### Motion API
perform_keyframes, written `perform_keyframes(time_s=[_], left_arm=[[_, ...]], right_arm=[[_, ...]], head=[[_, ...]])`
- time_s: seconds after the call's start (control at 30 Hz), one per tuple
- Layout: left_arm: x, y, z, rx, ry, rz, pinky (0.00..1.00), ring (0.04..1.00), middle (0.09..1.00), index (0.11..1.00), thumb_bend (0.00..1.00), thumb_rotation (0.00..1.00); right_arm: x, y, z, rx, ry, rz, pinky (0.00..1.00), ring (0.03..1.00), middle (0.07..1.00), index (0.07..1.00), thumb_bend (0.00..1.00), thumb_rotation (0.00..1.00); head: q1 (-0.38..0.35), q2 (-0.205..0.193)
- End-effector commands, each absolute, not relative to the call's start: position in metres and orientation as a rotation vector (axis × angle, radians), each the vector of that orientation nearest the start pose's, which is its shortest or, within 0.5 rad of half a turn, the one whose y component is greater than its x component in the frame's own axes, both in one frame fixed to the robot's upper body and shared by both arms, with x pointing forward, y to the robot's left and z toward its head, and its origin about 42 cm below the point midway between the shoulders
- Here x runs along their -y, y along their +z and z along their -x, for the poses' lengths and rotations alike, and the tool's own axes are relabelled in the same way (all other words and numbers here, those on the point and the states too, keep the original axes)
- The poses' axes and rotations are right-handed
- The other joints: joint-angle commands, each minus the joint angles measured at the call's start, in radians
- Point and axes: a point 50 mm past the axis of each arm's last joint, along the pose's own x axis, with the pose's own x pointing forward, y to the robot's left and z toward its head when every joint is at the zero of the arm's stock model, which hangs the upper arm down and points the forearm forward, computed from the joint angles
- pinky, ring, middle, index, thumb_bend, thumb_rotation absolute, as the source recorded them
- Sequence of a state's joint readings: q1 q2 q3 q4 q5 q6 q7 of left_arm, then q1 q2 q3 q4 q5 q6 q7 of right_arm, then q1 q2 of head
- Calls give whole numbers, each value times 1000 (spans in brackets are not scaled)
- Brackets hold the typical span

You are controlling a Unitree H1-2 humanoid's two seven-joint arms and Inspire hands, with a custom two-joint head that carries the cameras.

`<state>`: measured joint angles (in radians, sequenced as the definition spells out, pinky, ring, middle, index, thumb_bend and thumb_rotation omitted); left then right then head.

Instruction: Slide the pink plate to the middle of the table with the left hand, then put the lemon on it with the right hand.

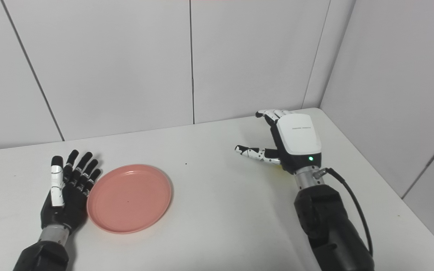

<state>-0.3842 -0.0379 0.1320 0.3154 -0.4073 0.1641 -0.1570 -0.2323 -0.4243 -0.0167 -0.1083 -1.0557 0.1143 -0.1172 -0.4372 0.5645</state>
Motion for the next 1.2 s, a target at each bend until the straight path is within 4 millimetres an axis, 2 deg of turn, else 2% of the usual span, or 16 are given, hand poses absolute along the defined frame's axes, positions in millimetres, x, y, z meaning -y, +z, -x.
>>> perform_keyframes(time_s=[0.0,0.23,0.4,0.9,1.17], left_arm=[[-188,89,-383,-241,-142,470,975,943,933,997,713,779],[-188,89,-381,-246,-143,470,985,946,934,1000,707,783],[-188,88,-381,-249,-138,477,992,947,930,994,717,758],[-187,89,-379,-249,-144,475,987,948,930,998,709,767],[-187,90,-377,-249,-148,470,990,951,935,1000,706,780]], right_arm=[[339,252,-353,380,-430,1477,746,713,727,677,779,852],[356,244,-367,341,-445,1512,769,702,712,669,778,855],[364,238,-377,308,-437,1529,745,701,711,668,783,872],[369,214,-388,209,-411,1492,718,690,708,679,772,834],[377,200,-389,128,-395,1486,742,693,722,684,764,815]], head=[[0,1],[5,6],[6,5],[15,9],[20,13]])
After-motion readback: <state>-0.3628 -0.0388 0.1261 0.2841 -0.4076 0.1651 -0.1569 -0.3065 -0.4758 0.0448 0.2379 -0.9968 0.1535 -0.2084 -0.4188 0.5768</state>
